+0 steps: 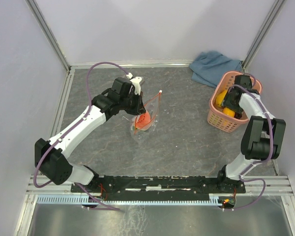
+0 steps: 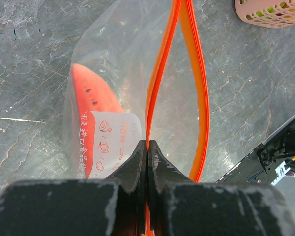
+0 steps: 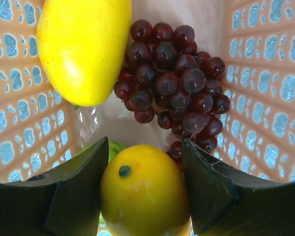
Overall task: Place the food in the zip-top bag and seal the zipper
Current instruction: Place the fake fruit in the bin, then pick up the fake fruit from the bin.
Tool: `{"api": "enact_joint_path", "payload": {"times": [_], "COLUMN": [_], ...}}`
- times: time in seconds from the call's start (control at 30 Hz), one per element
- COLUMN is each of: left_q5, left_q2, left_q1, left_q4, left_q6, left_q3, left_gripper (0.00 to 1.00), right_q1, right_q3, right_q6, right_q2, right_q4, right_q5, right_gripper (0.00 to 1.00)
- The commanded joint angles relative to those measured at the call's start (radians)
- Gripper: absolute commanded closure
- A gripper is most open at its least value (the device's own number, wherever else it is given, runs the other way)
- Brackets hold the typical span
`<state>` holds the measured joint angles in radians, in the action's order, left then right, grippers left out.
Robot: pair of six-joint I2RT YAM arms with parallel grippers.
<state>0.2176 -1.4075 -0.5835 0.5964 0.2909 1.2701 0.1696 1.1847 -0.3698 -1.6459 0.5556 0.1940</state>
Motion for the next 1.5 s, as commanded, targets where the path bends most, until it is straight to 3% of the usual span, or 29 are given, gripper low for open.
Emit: {"api": "enact_joint_path", "payload": {"times": [0.0, 0.3, 0.8, 1.17, 1.4, 1.47], "left_q5": [0.014, 0.019, 0.036, 0.03, 0.03, 0.031], "left_q2": [-0.004, -0.013, -0.02, -0.026, -0.031, -0.03], "left_q1": [0.005, 0.004, 0.004, 0.005, 0.006, 0.005], "left_q4": [-0.009, -0.001, -0.002, -0.001, 0.004, 0.007], "left_q6": [-0.043, -0.046, -0.044, -0.047, -0.048, -0.05], "left_q3": [0.033, 0.035, 0.034, 0.034, 0.036, 0.037], "left_gripper": [0.97, 0.97, 0.97, 0.97, 0.97, 0.97], "right_q1": [0.014, 0.037, 0.044, 0.044, 0.045, 0.044], "right_q3": [0.086, 0.078, 0.068, 0.059, 0.053, 0.058], "right_q6": [-0.006, 0.021, 0.054, 0.052, 0.049, 0.052], "right_q2": [-0.03, 0.024, 0.02, -0.077, -0.059, -0.071], "right_q4": [0.06, 0.149, 0.238, 0.207, 0.182, 0.188], "right_q5": [-0.071, -0.109, -0.083, -0.075, -0.071, -0.076], "right_gripper": [0.33, 0.17, 0.14, 0.22, 0.27, 0.33]}}
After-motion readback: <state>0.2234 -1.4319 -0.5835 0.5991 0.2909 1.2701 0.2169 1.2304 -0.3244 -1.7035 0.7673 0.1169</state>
